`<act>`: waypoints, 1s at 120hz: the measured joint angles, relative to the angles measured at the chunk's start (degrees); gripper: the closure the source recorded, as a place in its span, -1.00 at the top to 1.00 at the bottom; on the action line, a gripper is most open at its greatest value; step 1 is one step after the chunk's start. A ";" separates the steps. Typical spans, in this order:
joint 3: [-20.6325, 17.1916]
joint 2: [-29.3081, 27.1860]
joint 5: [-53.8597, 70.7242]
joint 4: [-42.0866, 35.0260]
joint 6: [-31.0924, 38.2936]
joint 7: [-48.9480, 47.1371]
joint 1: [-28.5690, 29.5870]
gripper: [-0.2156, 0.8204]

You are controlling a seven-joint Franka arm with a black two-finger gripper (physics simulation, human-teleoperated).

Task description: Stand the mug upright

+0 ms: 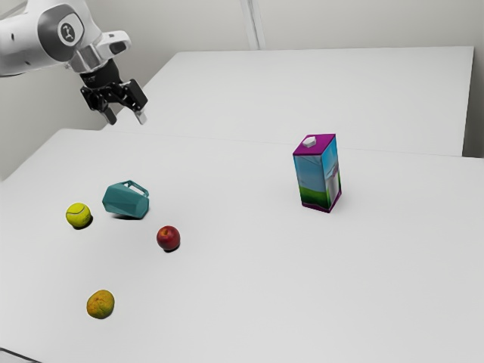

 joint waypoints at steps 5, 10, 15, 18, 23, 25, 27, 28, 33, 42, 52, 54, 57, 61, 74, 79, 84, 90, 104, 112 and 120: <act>0.00 0.01 -0.01 0.01 -0.06 -0.01 0.03 0.58; 0.00 0.01 -0.04 0.02 -0.13 -0.02 0.04 0.58; 0.00 0.03 -0.06 0.03 -0.18 -0.03 0.04 0.58; 0.00 0.06 -0.07 0.03 -0.22 -0.02 0.04 0.58; 0.00 0.06 -0.10 0.02 -0.31 -0.01 0.03 0.58; 0.00 0.03 -0.11 0.00 -0.35 -0.01 0.02 0.58; 0.00 0.00 -0.13 -0.02 -0.38 0.00 0.02 0.58; 0.00 -0.01 -0.15 -0.03 -0.38 0.00 0.02 0.58; 0.00 -0.10 -0.35 -0.30 -0.36 -0.01 0.03 0.58; 0.44 -0.27 -0.68 -0.49 -0.37 0.02 -0.15 0.58; 2.93 -0.65 -2.15 0.55 -1.80 0.11 -0.65 0.58; 4.60 -0.55 -3.40 0.97 -2.52 0.15 -1.24 0.58; 6.86 -0.46 -5.28 1.39 -3.55 0.27 -1.42 0.58; 9.60 -0.38 -7.71 1.70 -4.86 0.58 -0.79 0.58; 15.75 -0.26 -13.17 2.07 -8.24 2.46 2.56 0.58; 16.98 0.03 -14.96 2.11 -9.24 3.47 3.27 0.58; 17.54 0.85 -16.50 2.36 -10.06 4.65 3.93 0.58; 17.75 3.20 -18.59 3.10 -11.01 6.21 5.36 0.58; 17.28 11.20 -23.31 7.66 -13.86 10.12 11.24 0.58; 17.02 15.33 -25.32 9.86 -15.04 12.35 13.79 0.58; 16.02 18.66 -27.31 11.10 -15.77 14.64 16.57 0.58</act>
